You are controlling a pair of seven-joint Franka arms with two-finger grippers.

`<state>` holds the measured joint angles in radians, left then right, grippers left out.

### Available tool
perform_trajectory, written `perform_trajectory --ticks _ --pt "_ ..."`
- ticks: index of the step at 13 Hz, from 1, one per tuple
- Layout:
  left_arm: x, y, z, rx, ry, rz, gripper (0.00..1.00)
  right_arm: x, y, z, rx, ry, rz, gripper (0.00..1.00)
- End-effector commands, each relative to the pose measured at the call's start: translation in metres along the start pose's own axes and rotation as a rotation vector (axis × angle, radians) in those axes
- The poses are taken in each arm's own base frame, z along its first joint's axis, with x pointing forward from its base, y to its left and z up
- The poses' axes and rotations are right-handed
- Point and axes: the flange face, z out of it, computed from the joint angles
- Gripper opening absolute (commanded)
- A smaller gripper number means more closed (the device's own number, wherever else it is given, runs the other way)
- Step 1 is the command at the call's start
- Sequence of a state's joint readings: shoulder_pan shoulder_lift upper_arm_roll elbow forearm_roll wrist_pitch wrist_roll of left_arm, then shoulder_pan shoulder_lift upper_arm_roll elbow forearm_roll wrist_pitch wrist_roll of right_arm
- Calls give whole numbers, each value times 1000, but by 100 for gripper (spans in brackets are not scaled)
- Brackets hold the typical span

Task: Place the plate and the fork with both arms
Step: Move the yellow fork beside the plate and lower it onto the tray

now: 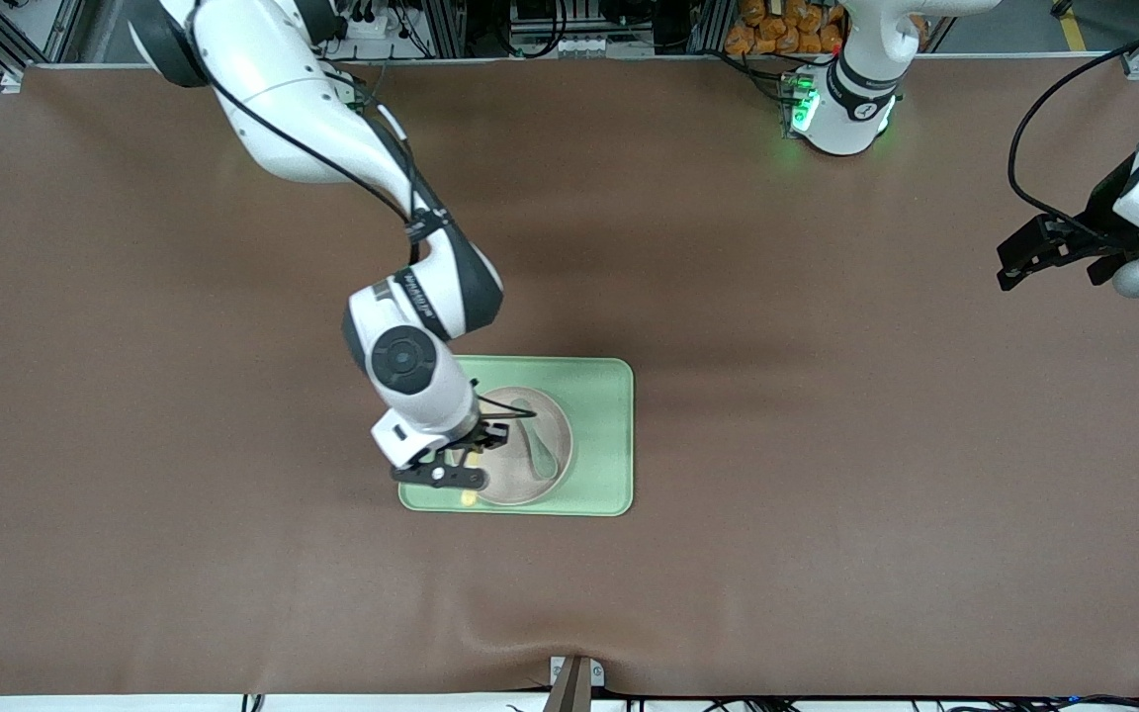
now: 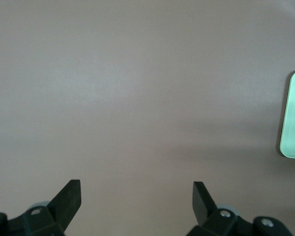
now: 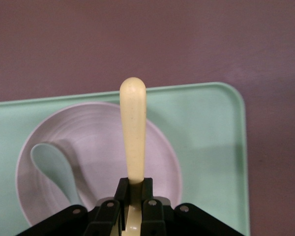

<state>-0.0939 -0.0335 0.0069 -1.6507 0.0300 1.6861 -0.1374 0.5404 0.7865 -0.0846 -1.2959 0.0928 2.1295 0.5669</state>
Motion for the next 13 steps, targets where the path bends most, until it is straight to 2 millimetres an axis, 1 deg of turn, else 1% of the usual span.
perform_trajectory --ticks 1,4,5,6,8,9,13 --pt "2 2 -2 -18 2 16 100 5 42 -7 1 -49 49 0" --pt "4 3 1 -17 -4 16 100 -2 62 20 -26 -92 13 0" --pt "4 3 2 -17 -5 18 100 3 75 26 -28 -97 -3 0" --pt "4 4 1 -19 -2 18 100 4 80 31 -26 -92 -14 0" --pt "3 6 2 -45 -10 14 100 -1 84 49 -19 -70 -16 0" --pt "4 7 4 -71 -17 8 100 -5 83 58 -13 -54 -19 0" --pt "3 4 5 -68 -23 4 100 -14 73 69 -3 -49 -26 0"
